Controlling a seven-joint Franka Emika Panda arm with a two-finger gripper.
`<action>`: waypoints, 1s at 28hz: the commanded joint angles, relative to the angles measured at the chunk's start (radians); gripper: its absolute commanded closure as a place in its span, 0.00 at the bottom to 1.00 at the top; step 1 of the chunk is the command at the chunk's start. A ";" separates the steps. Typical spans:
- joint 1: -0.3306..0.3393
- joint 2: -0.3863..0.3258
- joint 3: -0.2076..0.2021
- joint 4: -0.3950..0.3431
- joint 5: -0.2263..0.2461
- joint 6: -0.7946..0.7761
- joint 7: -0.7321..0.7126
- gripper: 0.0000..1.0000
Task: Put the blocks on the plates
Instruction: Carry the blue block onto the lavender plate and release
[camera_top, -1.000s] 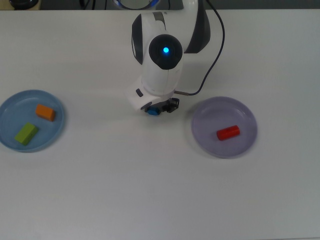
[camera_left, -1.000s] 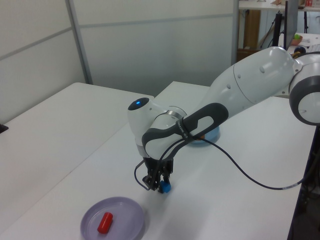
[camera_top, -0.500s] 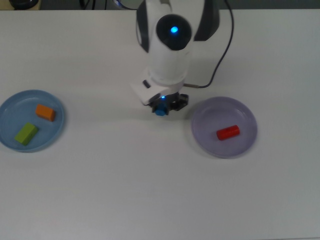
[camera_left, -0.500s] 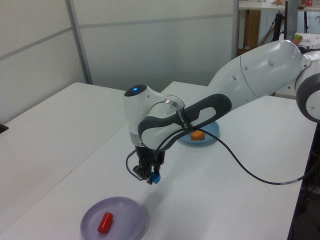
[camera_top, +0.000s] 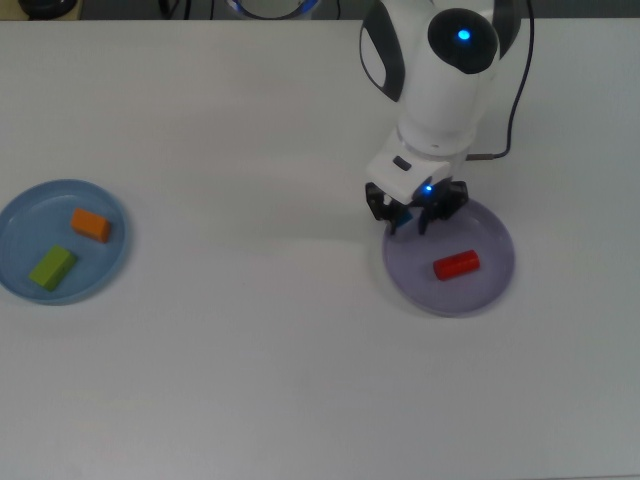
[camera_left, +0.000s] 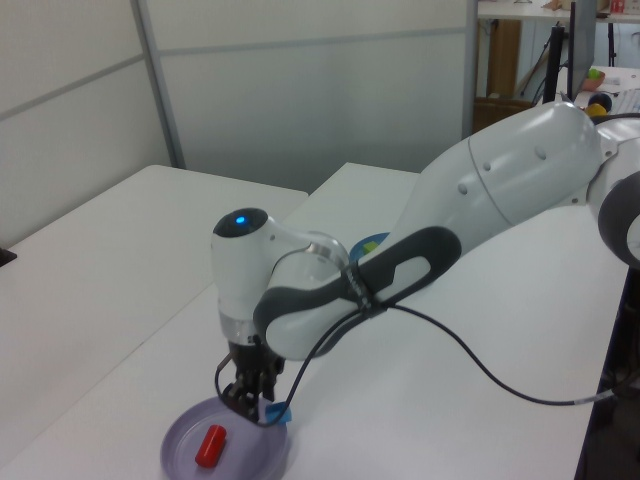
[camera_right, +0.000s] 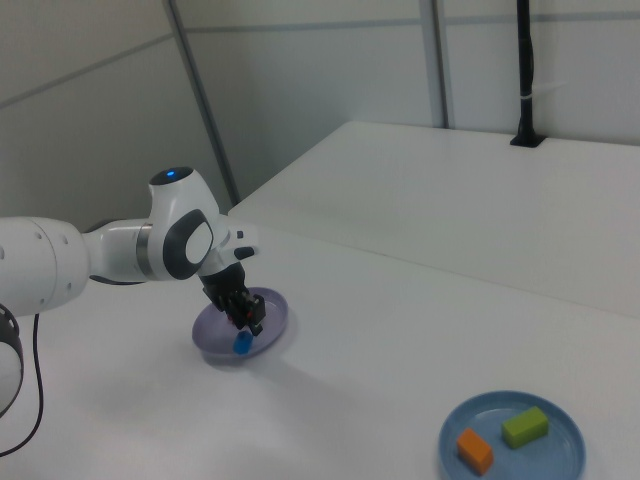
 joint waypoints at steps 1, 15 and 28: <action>0.015 0.040 -0.008 0.018 -0.007 0.104 -0.014 0.46; 0.029 -0.006 -0.020 0.019 0.004 0.112 -0.003 0.00; -0.097 -0.174 -0.025 0.018 0.004 -0.171 -0.038 0.00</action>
